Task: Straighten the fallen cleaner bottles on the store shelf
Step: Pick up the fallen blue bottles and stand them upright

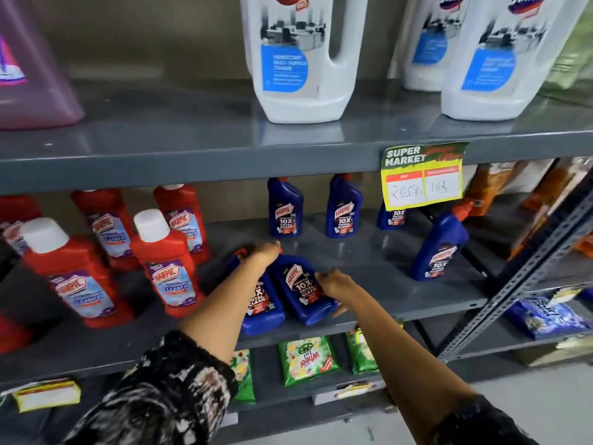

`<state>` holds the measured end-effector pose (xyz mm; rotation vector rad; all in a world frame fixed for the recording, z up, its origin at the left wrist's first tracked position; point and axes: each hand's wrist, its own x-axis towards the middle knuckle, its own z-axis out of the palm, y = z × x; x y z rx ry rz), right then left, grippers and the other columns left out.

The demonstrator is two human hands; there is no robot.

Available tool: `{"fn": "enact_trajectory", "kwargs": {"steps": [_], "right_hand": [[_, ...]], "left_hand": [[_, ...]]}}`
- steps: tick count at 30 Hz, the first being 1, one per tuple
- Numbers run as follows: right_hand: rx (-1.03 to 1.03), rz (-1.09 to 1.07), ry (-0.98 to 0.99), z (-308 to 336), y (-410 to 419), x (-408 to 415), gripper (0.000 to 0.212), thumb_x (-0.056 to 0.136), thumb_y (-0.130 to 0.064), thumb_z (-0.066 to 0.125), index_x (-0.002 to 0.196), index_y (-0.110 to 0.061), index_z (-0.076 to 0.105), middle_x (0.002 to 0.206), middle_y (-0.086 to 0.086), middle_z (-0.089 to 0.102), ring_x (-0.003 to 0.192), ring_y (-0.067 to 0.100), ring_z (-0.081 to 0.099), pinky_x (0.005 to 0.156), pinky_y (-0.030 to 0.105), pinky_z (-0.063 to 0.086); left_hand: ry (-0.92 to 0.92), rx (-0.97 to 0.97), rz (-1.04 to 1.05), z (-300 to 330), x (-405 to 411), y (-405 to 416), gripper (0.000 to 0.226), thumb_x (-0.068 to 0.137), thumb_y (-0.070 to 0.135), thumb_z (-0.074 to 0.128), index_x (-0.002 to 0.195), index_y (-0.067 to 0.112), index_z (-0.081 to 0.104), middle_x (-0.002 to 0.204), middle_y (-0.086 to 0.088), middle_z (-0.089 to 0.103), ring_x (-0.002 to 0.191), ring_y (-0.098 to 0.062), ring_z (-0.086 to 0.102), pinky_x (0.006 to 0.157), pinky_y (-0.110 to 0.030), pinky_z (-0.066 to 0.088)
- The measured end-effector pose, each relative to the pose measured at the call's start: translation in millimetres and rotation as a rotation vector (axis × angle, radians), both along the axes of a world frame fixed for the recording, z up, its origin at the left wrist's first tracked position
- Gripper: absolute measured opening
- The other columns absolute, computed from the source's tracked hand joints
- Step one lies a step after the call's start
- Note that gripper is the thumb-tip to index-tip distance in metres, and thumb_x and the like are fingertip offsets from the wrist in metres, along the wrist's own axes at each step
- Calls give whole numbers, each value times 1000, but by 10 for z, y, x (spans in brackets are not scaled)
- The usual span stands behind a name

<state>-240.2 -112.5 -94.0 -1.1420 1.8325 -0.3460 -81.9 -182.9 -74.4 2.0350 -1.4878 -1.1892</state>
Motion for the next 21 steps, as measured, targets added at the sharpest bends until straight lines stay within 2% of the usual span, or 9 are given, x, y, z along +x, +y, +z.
{"fn": "enact_trajectory", "kwargs": {"steps": [1,3,5,7,10,13,17,21], "right_hand": [[13,-52,-93,-9,5,3,47,92,-45,42,122,-10,52,130,17,53,110,38,57,56,45,58],[26,-131,-244,-29,45,-12,38,95,-40,41,114,-10,53,123,15,56,107,34,57,67,50,58],[11,-150,-346,-54,85,-53,27,96,-37,41,108,-15,51,114,10,57,101,30,56,76,51,56],[-28,-151,-397,-90,108,-100,25,97,-34,40,111,-16,51,108,10,56,98,27,56,78,51,55],[-103,-196,-534,-152,137,-156,25,97,-31,43,114,-14,52,104,10,58,91,25,60,77,52,56],[-204,-212,-640,-209,218,-185,21,93,-31,53,107,-16,55,110,9,63,92,25,64,70,45,59],[-335,-212,-647,-222,381,-124,27,89,-30,60,112,-17,59,112,6,66,96,24,66,61,37,61],[-397,-203,-694,-282,514,-58,23,89,-29,60,110,-20,60,111,3,67,91,19,67,54,28,58]], "left_hand": [[79,22,26,-8,6,-43,52,99,38,32,136,2,42,143,-19,45,128,-34,46,110,-39,35],[237,65,93,-30,32,-86,45,96,42,40,120,6,54,123,-15,59,104,-30,59,94,-35,45],[387,84,118,36,56,-49,33,94,42,47,99,11,56,90,-8,61,73,-19,54,67,-30,43],[523,65,119,79,83,-57,23,94,33,50,102,12,53,79,-4,58,68,-15,52,57,-29,40],[770,29,142,145,117,-1,19,94,21,52,110,12,50,83,-7,60,72,-19,58,61,-32,48],[970,45,92,114,163,134,30,93,27,54,121,17,51,101,-10,64,88,-25,63,71,-42,54],[1007,-48,18,0,253,261,43,93,39,49,128,15,49,107,-8,66,96,-23,64,78,-38,53],[971,-98,-24,18,304,375,31,94,40,47,111,17,56,98,-4,68,90,-19,65,80,-35,52]]}}
